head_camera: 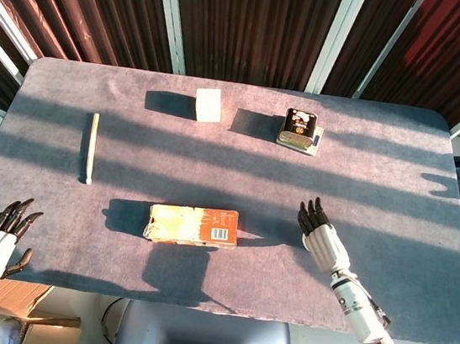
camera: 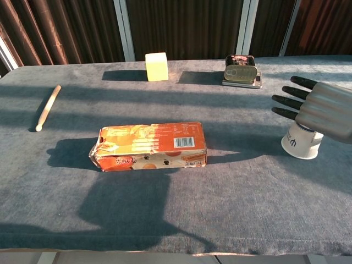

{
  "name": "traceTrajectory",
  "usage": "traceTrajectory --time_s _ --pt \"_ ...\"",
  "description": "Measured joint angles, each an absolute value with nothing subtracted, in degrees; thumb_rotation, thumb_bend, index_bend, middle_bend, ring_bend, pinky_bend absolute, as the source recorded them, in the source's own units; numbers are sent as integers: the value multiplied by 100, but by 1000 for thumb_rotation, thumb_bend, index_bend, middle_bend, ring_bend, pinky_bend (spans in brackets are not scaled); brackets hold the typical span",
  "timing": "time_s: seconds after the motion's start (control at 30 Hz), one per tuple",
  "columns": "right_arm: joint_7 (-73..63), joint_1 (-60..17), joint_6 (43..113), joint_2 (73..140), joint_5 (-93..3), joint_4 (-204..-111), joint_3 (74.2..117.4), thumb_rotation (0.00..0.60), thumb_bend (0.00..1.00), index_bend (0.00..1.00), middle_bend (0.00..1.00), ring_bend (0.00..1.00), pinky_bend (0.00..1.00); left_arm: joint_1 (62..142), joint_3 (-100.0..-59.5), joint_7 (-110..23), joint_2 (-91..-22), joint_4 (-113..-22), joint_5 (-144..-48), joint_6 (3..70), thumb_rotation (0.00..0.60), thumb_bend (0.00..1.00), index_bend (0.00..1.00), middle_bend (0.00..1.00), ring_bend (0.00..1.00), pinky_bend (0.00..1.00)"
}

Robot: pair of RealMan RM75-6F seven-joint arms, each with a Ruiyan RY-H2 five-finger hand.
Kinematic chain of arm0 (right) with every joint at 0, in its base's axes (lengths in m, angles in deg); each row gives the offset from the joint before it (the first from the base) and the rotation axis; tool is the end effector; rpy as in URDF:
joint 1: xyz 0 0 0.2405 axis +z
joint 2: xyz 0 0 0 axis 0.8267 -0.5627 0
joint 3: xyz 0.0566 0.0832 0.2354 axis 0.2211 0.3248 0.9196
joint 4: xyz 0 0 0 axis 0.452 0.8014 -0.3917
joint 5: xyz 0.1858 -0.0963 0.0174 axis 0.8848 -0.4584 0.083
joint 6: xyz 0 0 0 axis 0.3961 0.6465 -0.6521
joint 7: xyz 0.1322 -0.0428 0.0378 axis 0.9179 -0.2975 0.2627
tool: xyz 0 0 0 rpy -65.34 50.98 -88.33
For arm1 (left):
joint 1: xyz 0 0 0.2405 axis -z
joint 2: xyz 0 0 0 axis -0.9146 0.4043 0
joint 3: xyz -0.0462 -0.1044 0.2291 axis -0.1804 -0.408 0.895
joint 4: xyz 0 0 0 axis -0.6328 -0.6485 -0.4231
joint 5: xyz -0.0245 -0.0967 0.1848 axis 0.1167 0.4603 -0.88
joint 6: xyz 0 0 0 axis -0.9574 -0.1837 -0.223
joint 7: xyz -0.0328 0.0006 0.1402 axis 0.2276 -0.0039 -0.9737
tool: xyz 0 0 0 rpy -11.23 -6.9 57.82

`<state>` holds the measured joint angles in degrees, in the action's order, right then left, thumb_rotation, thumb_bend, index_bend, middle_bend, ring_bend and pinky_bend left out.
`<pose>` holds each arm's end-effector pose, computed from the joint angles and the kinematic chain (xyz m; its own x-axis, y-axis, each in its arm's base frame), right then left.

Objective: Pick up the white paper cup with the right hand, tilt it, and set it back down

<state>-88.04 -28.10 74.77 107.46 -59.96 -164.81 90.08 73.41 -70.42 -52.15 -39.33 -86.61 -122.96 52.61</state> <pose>-0.2402 -0.2884 0.0105 0.9766 0.1974 -0.0858 0.1503 -0.3398 0.9284 -0.3094 0.1780 0.1299 0.5299 0.1170 0.8399 0.8477 -0.0998 -0.5209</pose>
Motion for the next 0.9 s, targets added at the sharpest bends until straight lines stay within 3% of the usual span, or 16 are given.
traceTrajectory --time_s 0.13,0.33,0.47,0.67,0.77,0.9 --pt "-8067 -2914 7496 10375 -5842 -17134 9082 600 261 65 10 4 157 7327 -7052 -5210 -3933 -8657 -12286 5292 600 407 183 0 0 220" --pt "-5579 -3153 7839 9887 -6281 -17357 9104 600 261 133 112 50 218 7325 -7066 -5176 -3947 -8610 -12302 5320 600 406 183 0 0 220" --pt "-3602 -3463 8586 9696 -6814 -17072 9081 600 285 166 133 53 221 7318 -7081 -5208 -3959 -8608 -12282 5337 600 408 182 0 0 220" --pt "-1823 -4084 10058 9767 -7320 -15961 9050 600 299 162 133 86 239 7292 -7094 -5323 -4005 -8602 -12282 5405 600 406 182 0 0 220" --pt "-1362 -4347 10263 9793 -7310 -15703 9038 600 300 142 133 86 245 7291 -7087 -5374 -4030 -8604 -12302 5405 600 405 182 0 0 220" --pt "-1256 -4434 10037 9693 -7124 -15808 9010 600 299 120 133 86 246 7316 -7082 -5461 -4058 -8597 -12291 5339 600 406 182 0 0 220"
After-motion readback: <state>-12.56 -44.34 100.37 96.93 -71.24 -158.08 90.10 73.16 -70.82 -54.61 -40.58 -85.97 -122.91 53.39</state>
